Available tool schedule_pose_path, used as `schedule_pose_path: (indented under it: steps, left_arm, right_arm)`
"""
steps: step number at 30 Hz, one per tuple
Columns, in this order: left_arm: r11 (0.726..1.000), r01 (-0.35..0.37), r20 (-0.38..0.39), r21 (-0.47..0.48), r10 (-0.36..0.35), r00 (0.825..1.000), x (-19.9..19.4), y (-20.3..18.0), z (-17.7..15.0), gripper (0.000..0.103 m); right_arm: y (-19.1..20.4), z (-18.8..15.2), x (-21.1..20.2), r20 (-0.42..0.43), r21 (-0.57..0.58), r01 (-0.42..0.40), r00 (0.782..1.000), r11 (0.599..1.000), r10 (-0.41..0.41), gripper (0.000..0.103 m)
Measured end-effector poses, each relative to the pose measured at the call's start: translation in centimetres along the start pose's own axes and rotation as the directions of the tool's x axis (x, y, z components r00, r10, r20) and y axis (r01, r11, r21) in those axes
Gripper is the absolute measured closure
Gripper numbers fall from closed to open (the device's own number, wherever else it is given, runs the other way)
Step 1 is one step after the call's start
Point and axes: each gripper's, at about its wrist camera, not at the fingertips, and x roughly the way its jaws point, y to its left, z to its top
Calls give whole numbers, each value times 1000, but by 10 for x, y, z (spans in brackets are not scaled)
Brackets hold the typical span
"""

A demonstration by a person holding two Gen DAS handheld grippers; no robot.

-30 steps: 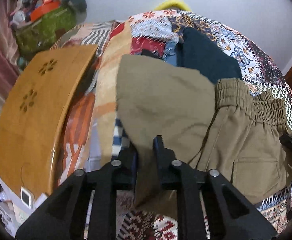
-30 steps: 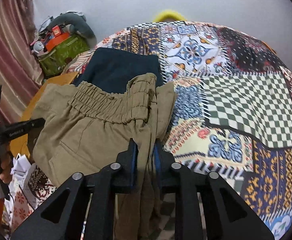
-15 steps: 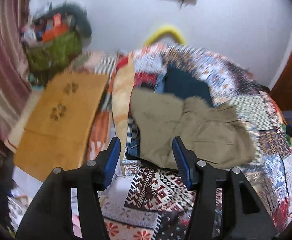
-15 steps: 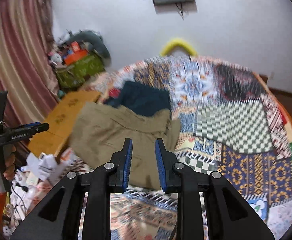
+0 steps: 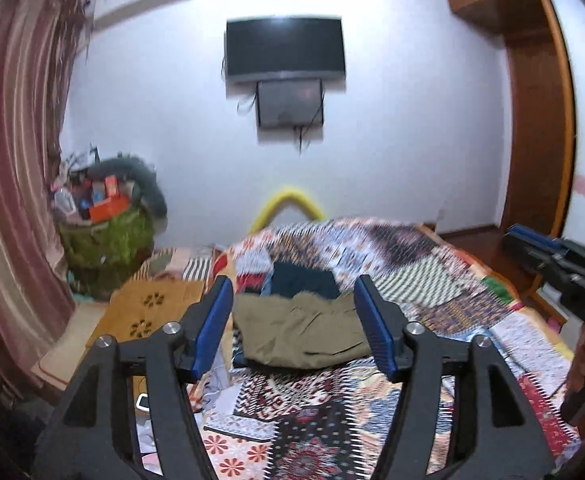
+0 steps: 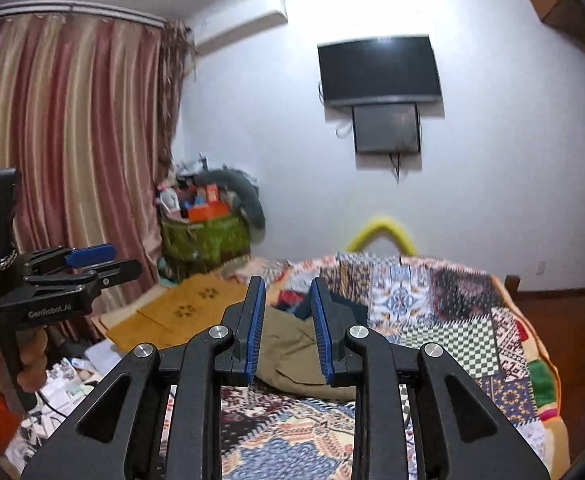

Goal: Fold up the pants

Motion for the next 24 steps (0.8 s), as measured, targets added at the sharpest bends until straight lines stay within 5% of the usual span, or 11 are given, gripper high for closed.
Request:
schedule_pose_path:
  steps: [3,5,7,13,24]
  left_arm:
    - [1000,-8,73,1,8,997,-38,-12,-4,28]
    - [1000,0,96,-10,1,995,-52,-14,-6,19]
    - [1000,2,113,-24,1,994,-66,-16,-9,13]
    - [999,-18,157,-44,25,987,-87,-17,-15,0]
    - [998,0,151,-66,10,988,-93,-16,-19,0]
  right_arm:
    - [12,0,-22,35,-12,13,999,1000,-12,79]
    - [17,-1,-35,58,-5,26,998,1000,-25,61]
    - [20,-4,-46,84,11,47,995,999,-48,31]
    - [23,-5,-57,112,21,107,988,994,-109,5]
    - [29,-12,-72,126,26,143,981,989,-145,0]
